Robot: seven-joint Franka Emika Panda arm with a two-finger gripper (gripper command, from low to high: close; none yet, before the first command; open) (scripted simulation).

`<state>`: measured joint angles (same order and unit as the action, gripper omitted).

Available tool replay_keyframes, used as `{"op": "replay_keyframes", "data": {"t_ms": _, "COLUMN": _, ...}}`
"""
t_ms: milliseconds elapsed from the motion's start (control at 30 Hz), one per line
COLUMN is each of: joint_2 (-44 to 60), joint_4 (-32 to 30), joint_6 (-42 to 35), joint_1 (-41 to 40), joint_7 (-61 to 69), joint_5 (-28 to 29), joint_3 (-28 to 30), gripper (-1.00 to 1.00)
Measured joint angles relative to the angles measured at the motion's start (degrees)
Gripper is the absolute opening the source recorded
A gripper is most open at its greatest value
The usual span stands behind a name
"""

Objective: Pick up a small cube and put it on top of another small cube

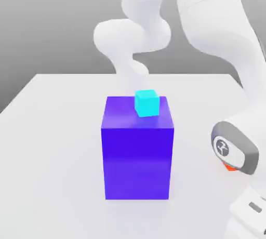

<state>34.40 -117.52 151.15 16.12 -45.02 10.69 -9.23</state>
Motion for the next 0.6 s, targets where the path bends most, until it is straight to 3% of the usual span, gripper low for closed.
{"op": "replay_keyframes", "data": {"t_ms": 100, "joint_2": -5.27, "joint_4": -1.24, "joint_6": -4.05, "joint_1": -1.27, "joint_7": 1.07, "joint_5": -1.59, "joint_3": -1.00, "gripper": -1.00}}
{"op": "replay_keyframes", "data": {"t_ms": 600, "joint_2": -9.04, "joint_4": -0.47, "joint_6": -9.38, "joint_1": -24.53, "joint_7": 7.43, "joint_5": -12.15, "joint_3": 12.47, "gripper": -1.00}}
